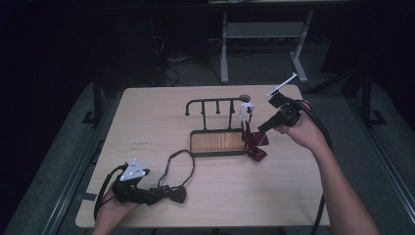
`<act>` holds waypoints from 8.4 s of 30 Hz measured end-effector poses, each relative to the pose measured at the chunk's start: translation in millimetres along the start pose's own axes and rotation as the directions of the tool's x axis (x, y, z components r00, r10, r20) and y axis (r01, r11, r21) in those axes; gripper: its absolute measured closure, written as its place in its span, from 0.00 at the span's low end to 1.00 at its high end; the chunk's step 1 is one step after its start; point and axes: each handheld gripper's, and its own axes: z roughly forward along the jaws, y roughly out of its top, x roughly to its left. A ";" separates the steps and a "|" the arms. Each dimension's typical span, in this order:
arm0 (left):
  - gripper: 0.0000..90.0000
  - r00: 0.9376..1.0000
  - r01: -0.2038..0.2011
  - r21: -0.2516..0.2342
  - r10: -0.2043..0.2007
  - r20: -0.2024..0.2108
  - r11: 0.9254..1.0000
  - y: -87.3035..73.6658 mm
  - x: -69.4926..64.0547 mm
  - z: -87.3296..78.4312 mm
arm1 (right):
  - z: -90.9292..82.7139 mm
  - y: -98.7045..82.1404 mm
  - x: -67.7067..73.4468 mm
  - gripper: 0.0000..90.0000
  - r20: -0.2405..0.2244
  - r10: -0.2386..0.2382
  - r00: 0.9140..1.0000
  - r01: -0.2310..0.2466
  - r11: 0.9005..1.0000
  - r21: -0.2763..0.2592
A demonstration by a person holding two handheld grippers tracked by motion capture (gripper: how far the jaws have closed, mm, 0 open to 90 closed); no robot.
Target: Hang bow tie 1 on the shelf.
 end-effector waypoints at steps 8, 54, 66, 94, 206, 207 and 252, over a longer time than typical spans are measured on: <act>0.24 1.000 0.002 0.000 -0.002 0.001 1.000 -0.2 -0.1 0.3 | 3.2 -9.8 -2.5 0.70 -0.020 0.003 1.000 -0.003 1.000 -0.005; 0.24 1.000 -0.013 -0.006 0.013 0.002 1.000 1.1 -1.9 1.5 | 40.7 -84.1 -12.0 0.47 -0.081 0.054 0.995 -0.056 0.998 -0.018; 0.24 1.000 -0.013 0.000 0.013 -0.009 1.000 1.3 -3.6 0.4 | 43.9 -102.8 -14.3 0.47 -0.089 0.066 0.994 -0.069 0.997 -0.040; 0.32 0.999 -0.035 0.044 0.036 -0.012 0.998 21.0 -2.8 5.4 | 64.4 -126.4 -7.3 0.47 -0.111 0.069 0.991 -0.077 0.995 -0.067; 1.00 0.996 -0.067 0.357 0.040 0.082 0.932 103.9 55.0 61.4 | 52.0 -132.3 -12.6 0.47 -0.155 0.076 0.985 -0.096 0.988 -0.122; 1.00 0.995 -0.075 0.356 0.048 0.085 0.932 105.2 55.2 58.9 | 51.9 -132.5 -12.8 0.47 -0.155 0.078 0.985 -0.098 0.988 -0.121; 1.00 0.985 -0.140 0.294 0.103 0.137 0.946 131.3 51.2 9.7 | 49.5 -134.6 -14.4 0.48 -0.149 0.083 0.985 -0.102 0.986 -0.130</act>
